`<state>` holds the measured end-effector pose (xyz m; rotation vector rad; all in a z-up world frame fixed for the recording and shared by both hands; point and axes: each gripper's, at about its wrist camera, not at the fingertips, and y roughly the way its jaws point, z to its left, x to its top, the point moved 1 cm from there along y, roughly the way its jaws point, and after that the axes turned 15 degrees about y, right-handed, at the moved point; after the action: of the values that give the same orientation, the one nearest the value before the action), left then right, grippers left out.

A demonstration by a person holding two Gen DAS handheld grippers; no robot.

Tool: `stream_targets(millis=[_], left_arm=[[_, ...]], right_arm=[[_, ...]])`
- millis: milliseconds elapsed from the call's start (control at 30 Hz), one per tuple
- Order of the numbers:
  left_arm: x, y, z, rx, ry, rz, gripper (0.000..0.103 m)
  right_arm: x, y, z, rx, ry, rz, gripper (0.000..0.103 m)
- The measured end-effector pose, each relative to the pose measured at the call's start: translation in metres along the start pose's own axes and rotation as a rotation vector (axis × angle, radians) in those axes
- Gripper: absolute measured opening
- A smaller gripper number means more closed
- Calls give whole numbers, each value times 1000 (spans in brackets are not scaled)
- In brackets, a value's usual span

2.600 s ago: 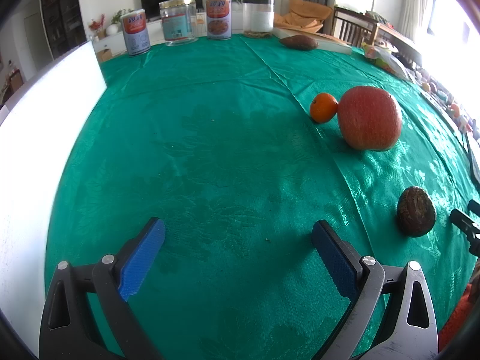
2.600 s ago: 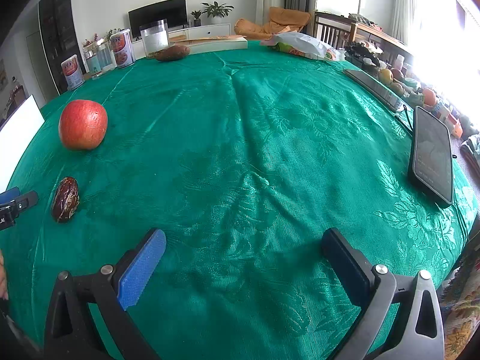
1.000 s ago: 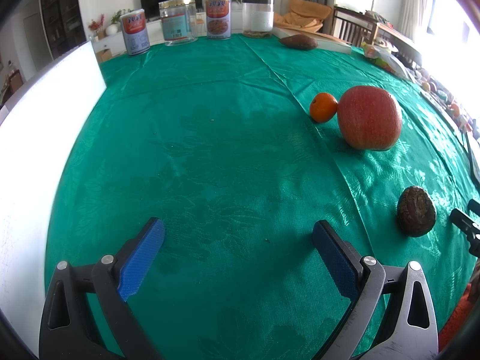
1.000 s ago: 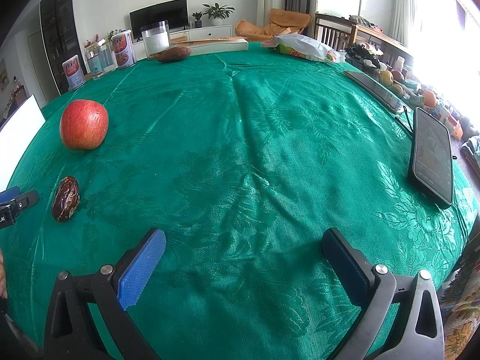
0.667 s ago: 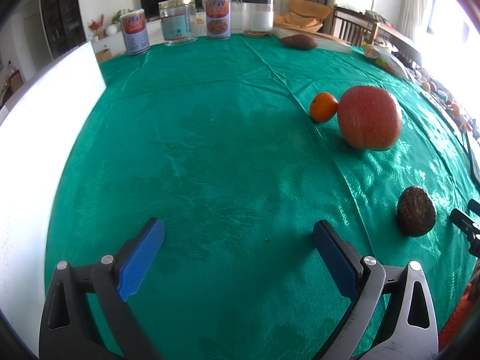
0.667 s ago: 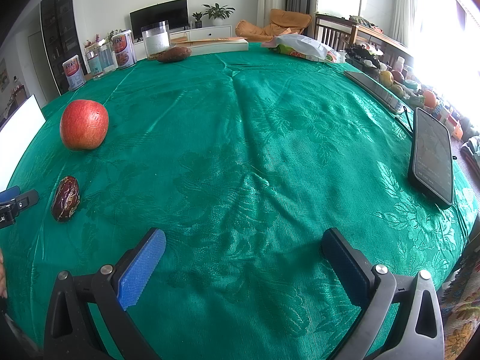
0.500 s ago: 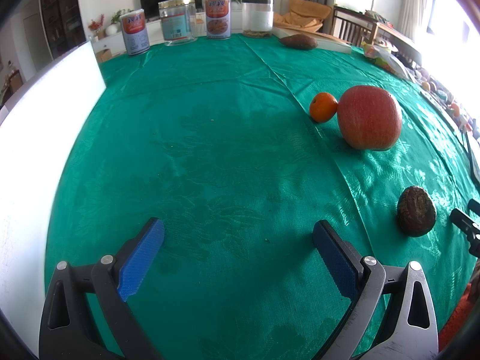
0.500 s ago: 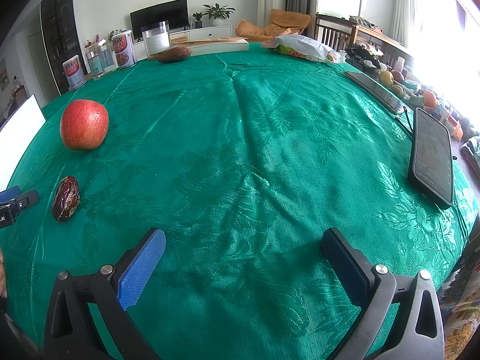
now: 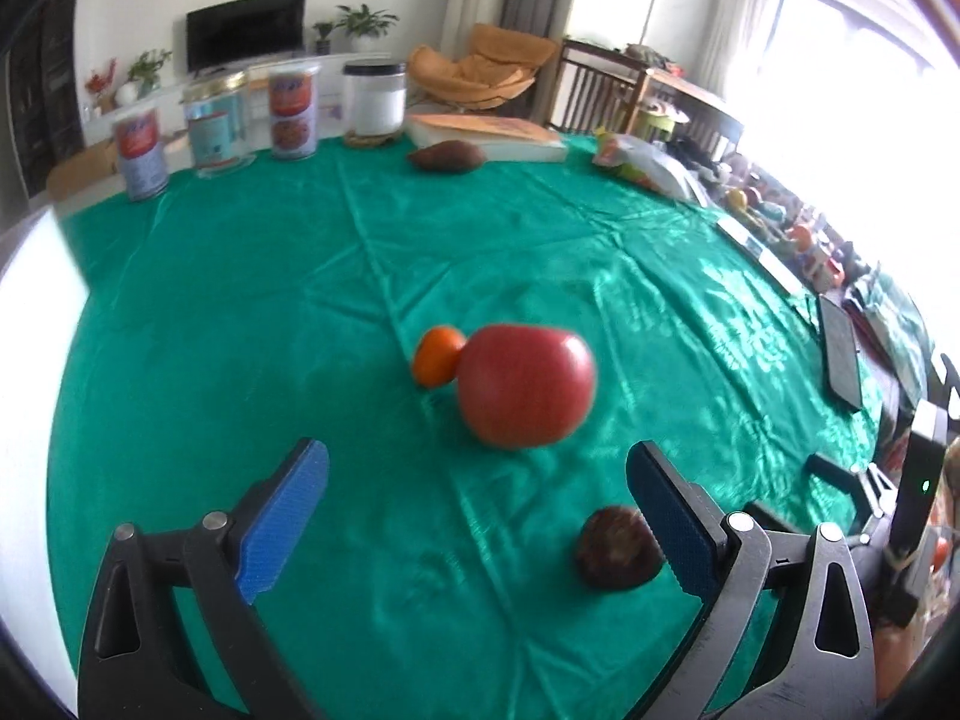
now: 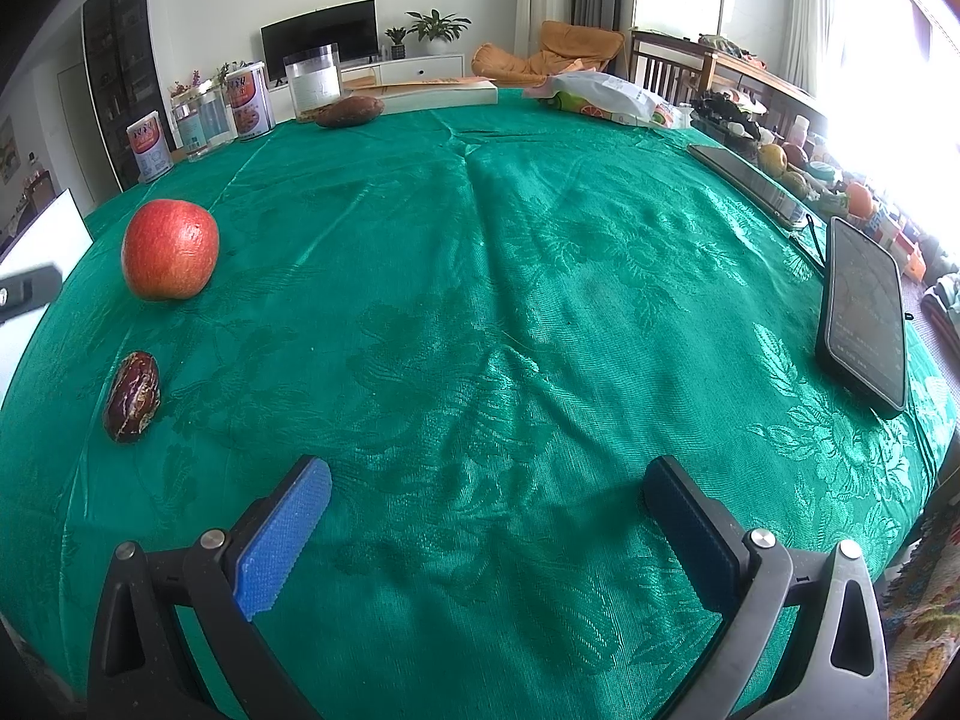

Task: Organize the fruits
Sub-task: 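Grasp the red apple with the left gripper, then lift the red apple with the left gripper while the right gripper grasps a tangerine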

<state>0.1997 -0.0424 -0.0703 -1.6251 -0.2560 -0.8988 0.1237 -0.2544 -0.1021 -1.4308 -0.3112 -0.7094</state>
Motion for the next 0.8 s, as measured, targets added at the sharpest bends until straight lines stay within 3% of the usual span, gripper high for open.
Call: stream_targets(millis=[133, 300, 333, 367, 600, 800], left_arm=[[29, 37, -21, 38, 66, 68, 100], [29, 64, -26, 102, 68, 133, 98], [28, 62, -24, 104, 61, 127, 96], [27, 60, -22, 102, 51, 119, 73], [6, 33, -7, 50, 2, 109, 71], [-28, -20, 30, 171, -41, 0, 71]], right_arm=[[1, -1, 1, 1, -1, -1, 103], [0, -1, 1, 1, -1, -1, 103], [0, -1, 1, 1, -1, -1, 103], [1, 0, 1, 1, -1, -1, 103], [0, 0, 2, 2, -1, -2, 103], [0, 1, 1, 1, 0, -4, 103]])
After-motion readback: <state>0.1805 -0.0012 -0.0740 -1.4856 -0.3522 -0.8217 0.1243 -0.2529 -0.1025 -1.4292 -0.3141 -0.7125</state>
